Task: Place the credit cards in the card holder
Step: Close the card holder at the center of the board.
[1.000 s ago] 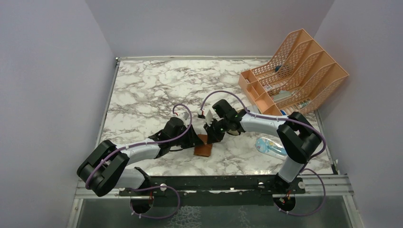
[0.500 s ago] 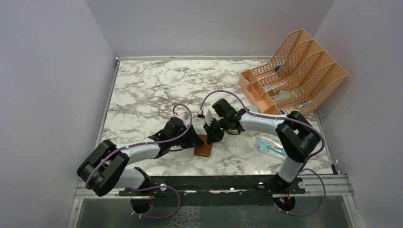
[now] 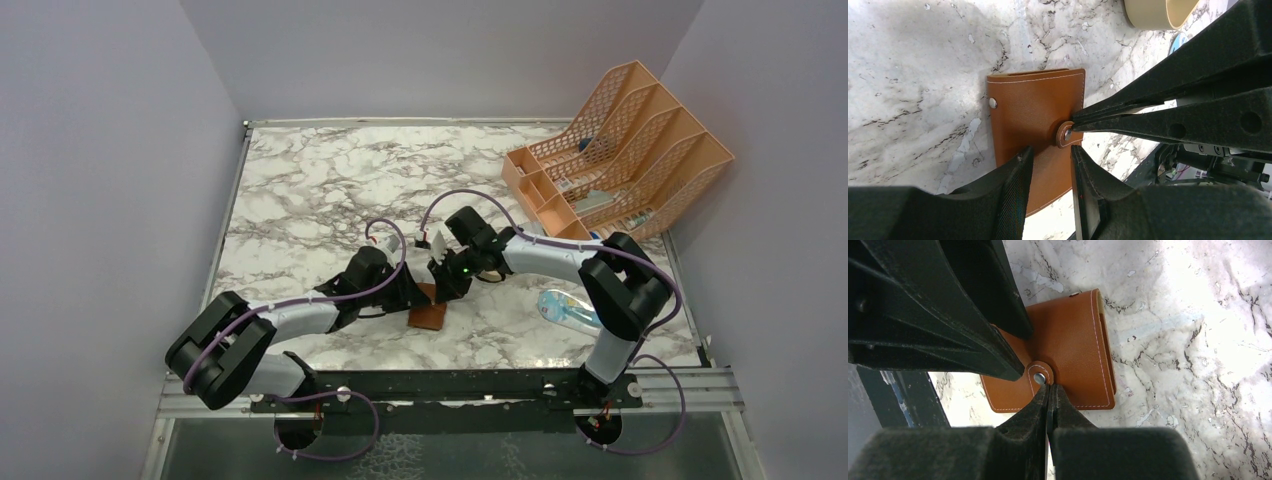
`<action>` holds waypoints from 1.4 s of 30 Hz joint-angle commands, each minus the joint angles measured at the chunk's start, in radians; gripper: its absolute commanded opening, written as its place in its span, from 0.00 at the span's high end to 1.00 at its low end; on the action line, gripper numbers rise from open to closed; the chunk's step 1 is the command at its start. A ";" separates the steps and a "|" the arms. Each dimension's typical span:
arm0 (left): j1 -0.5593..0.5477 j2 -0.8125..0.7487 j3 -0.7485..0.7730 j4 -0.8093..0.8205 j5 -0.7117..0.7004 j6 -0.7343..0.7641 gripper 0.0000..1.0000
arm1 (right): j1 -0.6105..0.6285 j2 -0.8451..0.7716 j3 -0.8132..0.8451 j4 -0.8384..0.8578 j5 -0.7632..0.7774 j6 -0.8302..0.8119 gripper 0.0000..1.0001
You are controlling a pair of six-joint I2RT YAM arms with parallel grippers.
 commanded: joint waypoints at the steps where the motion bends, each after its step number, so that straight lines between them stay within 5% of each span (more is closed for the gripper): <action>1: -0.004 0.037 0.004 -0.019 0.020 0.023 0.63 | 0.010 0.032 0.018 -0.055 -0.030 -0.005 0.99; 31: -0.010 0.098 0.038 -0.083 -0.011 0.061 0.67 | 0.010 0.041 0.007 -0.115 -0.036 0.007 0.99; 42: -0.011 0.085 0.033 -0.084 -0.017 0.053 0.61 | 0.010 0.006 0.005 -0.125 -0.023 0.026 0.99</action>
